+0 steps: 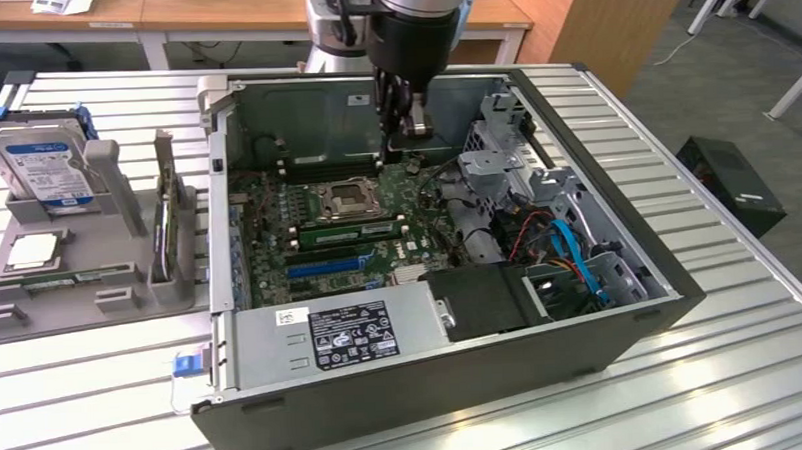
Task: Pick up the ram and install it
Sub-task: 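Press down the ram until it locks into place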
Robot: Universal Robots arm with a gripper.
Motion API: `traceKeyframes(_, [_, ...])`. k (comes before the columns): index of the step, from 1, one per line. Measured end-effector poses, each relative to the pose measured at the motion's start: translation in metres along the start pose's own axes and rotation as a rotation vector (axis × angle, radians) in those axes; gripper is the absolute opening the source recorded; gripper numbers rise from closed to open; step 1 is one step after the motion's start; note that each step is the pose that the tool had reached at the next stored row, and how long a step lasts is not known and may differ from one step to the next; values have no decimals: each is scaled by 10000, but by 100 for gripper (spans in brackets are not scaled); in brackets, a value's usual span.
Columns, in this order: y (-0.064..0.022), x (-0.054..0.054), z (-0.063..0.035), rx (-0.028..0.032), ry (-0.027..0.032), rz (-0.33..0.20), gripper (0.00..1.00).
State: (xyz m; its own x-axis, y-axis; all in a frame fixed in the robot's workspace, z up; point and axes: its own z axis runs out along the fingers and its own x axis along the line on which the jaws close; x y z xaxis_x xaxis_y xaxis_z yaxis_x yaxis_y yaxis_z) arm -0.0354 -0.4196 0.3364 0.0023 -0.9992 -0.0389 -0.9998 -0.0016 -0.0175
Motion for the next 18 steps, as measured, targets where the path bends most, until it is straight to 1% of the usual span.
traceKeyframes(5, [4,0,0,603,0,-84,11])
traceKeyframes(6, [4,0,0,732,1,-105,11])
traceKeyframes(7, [5,0,0,906,2,-133,11])
traceKeyframes(8, [6,0,1,977,0,-143,11])
traceKeyframes(9, [5,0,1,995,-1,-146,11])
traceKeyframes(18, [-8,1,1,995,0,-146,11])
